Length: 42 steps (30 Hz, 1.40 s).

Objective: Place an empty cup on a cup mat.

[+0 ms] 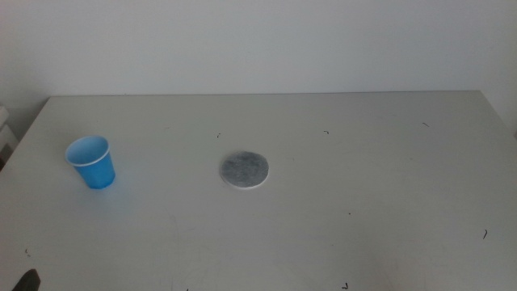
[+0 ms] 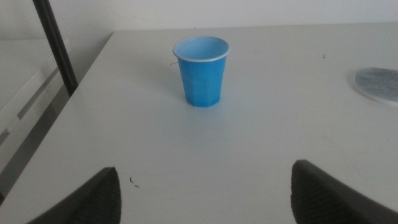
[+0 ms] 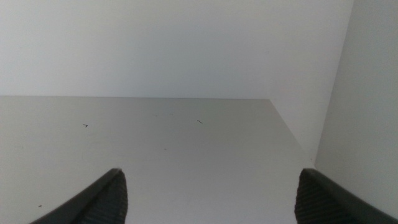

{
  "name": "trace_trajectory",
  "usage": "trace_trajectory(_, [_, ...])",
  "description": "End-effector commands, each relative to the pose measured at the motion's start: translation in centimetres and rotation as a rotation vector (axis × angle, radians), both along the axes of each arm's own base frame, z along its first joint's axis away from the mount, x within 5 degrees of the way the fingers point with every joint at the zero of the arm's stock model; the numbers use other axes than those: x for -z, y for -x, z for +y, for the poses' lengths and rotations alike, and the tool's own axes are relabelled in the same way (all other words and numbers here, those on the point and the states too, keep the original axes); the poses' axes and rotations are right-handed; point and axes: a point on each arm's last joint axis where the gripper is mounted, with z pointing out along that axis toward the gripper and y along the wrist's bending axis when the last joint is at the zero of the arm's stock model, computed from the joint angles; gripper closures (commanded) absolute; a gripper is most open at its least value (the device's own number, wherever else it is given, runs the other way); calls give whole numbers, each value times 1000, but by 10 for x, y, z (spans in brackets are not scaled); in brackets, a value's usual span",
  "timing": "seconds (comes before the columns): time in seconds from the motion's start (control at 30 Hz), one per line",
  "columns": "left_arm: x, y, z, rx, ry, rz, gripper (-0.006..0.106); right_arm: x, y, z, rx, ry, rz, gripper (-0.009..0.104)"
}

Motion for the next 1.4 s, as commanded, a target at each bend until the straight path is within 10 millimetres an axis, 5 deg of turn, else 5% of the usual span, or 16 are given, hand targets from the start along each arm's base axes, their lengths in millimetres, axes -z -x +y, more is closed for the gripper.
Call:
trace_trajectory(0.0, [-28,-3,0,4,4,-100,-5,-12,2,0,-4,23,-108,1])
trace_trajectory(0.2, [-76,-19,0,3,4,-67,-5,-12,2,0,-4,23,-108,1])
trace_trajectory(0.8, [-247,-121,2,-53,64,260,-5,-12,2,0,-4,23,-108,1])
trace_trajectory(1.07, [-271,-182,3,-62,65,351,-5,-12,2,0,-4,23,-108,1])
trace_trajectory(1.37, [-244,-241,2,-66,65,486,-5,-12,2,0,-4,23,-108,1])
